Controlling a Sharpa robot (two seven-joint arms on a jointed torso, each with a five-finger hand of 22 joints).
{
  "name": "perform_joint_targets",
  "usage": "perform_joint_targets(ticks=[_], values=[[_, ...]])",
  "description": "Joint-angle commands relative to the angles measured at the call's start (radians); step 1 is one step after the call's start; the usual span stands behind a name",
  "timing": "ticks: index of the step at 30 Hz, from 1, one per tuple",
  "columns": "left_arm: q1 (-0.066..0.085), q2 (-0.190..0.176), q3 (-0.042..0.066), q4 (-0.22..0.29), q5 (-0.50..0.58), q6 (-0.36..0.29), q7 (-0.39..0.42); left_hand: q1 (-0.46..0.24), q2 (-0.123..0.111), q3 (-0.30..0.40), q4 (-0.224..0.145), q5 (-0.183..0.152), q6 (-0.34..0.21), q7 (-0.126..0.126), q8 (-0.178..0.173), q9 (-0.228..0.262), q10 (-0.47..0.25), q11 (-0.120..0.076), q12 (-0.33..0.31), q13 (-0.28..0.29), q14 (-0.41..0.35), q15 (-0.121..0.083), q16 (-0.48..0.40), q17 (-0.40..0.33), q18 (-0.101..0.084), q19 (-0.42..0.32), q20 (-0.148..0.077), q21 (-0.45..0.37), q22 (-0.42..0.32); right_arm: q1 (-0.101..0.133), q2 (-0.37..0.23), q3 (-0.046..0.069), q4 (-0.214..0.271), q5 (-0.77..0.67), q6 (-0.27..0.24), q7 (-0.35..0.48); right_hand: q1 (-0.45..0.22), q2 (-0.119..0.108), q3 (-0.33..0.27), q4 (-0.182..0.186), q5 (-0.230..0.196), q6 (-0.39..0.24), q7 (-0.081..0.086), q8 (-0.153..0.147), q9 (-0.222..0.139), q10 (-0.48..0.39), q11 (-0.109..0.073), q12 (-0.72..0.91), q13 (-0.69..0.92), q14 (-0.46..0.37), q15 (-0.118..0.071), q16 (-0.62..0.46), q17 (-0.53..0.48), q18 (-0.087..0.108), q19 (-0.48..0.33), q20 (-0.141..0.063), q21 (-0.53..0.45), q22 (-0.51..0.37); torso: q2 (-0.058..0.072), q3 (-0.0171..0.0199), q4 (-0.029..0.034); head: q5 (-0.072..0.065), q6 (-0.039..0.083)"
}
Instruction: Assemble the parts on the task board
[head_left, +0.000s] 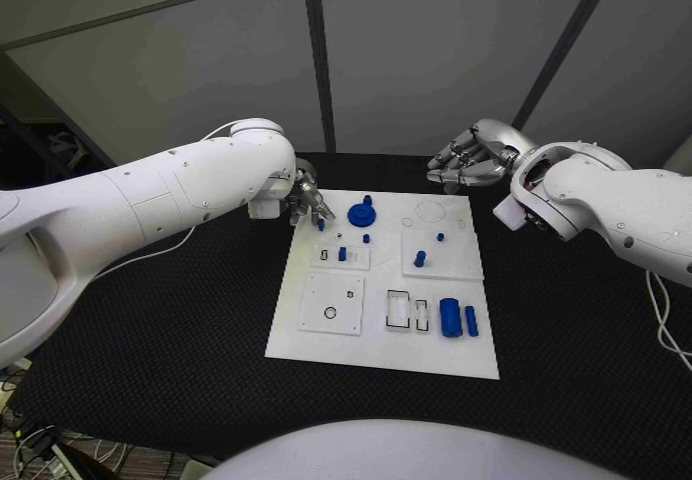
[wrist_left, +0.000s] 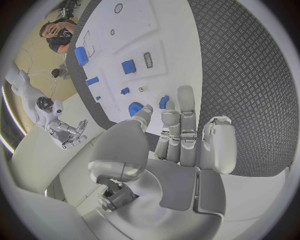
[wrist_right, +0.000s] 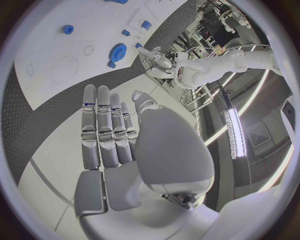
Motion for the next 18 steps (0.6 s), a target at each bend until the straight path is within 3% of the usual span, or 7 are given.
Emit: perform_joint_targets(ticks=[1, 11, 18], values=[[0.001, 0.001, 0.0, 0.0, -0.007, 0.021, 0.006, 0.009, 0.002, -0.001, -0.008, 0.003, 0.007, 0.001, 0.004, -0.001, 0.007, -0.001, 0.004, 0.0, 0.005, 0.001, 0.006, 0.001, -0.014, 0.006, 0.0, 0.006, 0.145, 0.002, 0.001, 0.0, 0.0, 0.002, 0.006, 0.005, -0.009, -0.002, -0.001, 0.005, 0.007, -0.006, 0.0, 0.002, 0.0, -0.006, -0.001, -0.002, 0.001, -0.008, -0.002, -0.003, 0.002, 0.01, -0.002, 0.007, -0.005, -0.001, 0.0, 0.0001, -0.0005, 0.0, -0.001], [0.001, 0.003, 0.0, -0.002, -0.007, 0.031, 0.005, 0.016, 0.003, -0.001, -0.011, 0.003, 0.011, -0.001, 0.005, -0.002, 0.008, -0.002, 0.003, -0.001, 0.005, 0.0, 0.006, 0.0, -0.014, 0.007, 0.0, 0.007, 0.146, 0.002, 0.001, 0.0, -0.001, 0.002, 0.006, 0.005, -0.009, -0.002, -0.001, 0.005, 0.007, -0.006, 0.0, 0.002, 0.0, -0.006, -0.001, -0.002, 0.001, -0.008, -0.002, -0.003, 0.002, 0.01, -0.002, 0.007, -0.005, -0.001, 0.0, 0.0, -0.0002, 0.001, -0.004], [0.001, 0.005, 0.0, -0.004, -0.007, 0.039, 0.004, 0.044, 0.017, 0.006, -0.021, 0.004, 0.019, -0.005, 0.006, -0.004, 0.01, -0.005, 0.002, -0.004, 0.007, -0.003, 0.007, 0.0, -0.014, 0.007, -0.002, 0.006, 0.147, 0.002, 0.0, 0.0, -0.001, 0.002, 0.006, 0.005, -0.009, 0.0, -0.001, 0.006, 0.007, -0.006, 0.0, 0.003, 0.0, -0.006, -0.001, -0.001, 0.003, -0.008, -0.002, -0.003, 0.004, 0.01, -0.001, 0.008, -0.006, -0.002, 0.0, 0.0006, 0.0001, 0.0, -0.007]])
